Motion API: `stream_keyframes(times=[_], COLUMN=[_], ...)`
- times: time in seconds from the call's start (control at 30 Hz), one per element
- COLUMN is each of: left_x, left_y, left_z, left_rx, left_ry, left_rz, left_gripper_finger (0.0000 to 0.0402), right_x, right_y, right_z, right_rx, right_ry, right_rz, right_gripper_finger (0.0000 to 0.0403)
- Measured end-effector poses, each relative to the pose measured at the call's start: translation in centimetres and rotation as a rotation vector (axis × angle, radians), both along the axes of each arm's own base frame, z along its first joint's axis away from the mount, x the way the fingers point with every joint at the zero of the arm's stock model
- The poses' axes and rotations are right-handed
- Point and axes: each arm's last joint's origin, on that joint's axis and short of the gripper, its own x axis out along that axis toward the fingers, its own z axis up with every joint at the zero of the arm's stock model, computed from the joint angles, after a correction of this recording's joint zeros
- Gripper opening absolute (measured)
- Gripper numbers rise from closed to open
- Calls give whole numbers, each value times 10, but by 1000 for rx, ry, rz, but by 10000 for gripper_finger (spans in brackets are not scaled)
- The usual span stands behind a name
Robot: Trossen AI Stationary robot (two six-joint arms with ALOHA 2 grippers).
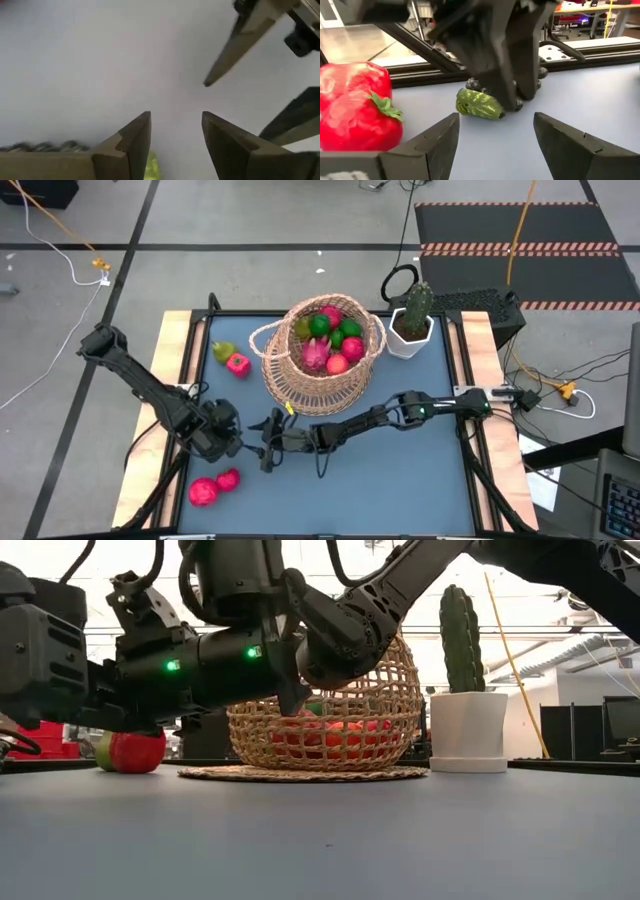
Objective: Build produce basket
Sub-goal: Put the grapes into the basket
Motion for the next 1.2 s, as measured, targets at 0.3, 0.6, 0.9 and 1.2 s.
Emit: stream_keyframes(times=[0.3,0.6,0.9,1.2], left_x=[-1,-19,-23,-25], left_y=[1,11,14,16], left_z=[24,-7,-36,-47], left_rx=[-112,-122,-196,-230], left_ry=[185,352,296,240], left_rz=[2,216,357,468], left_gripper_finger=[160,152,165,251], right_x=[0,0,4,7], right_y=[-1,-5,-15,-29], right_z=[-3,-5,5,5], right_rx=[-36,-9,27,4], right_ry=[35,52,-49,-42], right_rz=[2,15,24,78], right_gripper_finger=[249,249,249,249])
